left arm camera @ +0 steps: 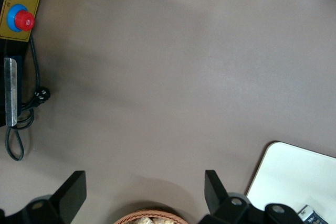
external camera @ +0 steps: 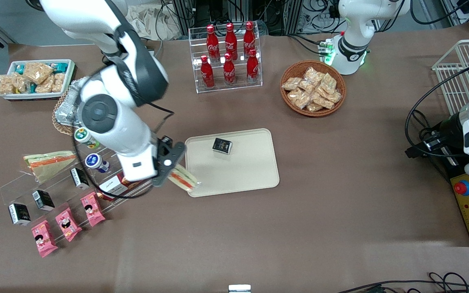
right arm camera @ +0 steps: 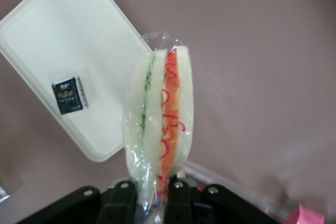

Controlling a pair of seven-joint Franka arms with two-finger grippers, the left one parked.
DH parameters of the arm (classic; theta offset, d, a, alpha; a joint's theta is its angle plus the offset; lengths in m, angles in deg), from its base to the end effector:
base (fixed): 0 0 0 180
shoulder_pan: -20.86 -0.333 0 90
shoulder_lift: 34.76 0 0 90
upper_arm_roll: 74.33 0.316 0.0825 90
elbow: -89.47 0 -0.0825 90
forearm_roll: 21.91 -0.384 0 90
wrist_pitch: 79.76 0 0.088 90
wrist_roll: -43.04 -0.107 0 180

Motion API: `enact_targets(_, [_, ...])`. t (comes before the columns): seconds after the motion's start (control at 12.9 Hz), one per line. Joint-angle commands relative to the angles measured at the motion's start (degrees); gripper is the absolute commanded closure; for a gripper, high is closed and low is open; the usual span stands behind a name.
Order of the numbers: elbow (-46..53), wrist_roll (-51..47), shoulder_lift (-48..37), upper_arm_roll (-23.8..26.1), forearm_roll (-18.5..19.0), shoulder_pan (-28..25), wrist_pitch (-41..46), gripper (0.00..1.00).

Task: Place sandwich on tray
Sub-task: 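Lower the sandwich onto the beige tray beside the black packet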

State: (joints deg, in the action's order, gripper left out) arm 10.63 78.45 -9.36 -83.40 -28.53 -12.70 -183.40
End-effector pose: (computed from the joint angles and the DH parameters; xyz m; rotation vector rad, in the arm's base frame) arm 0.6147 0.3117 0.4636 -2.6930 -1.5291 0.0012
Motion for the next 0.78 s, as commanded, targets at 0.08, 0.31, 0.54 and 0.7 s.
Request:
enact_targets(0.08, [0.6,6.1,6.0,1.4,0.3,-2.8,-8.4,1.00])
enact_targets(0.31, [0.4,9.1,10.1,3.6,1.1,-5.3,-13.5,1.00])
enact_targets(0.54, [-1.9,11.2,12.2,3.6,2.2,-8.7,-17.3,1.00])
enact_targets(0.7, [-3.0,11.3,13.4,3.6,5.4,-9.4,-20.0,1.00])
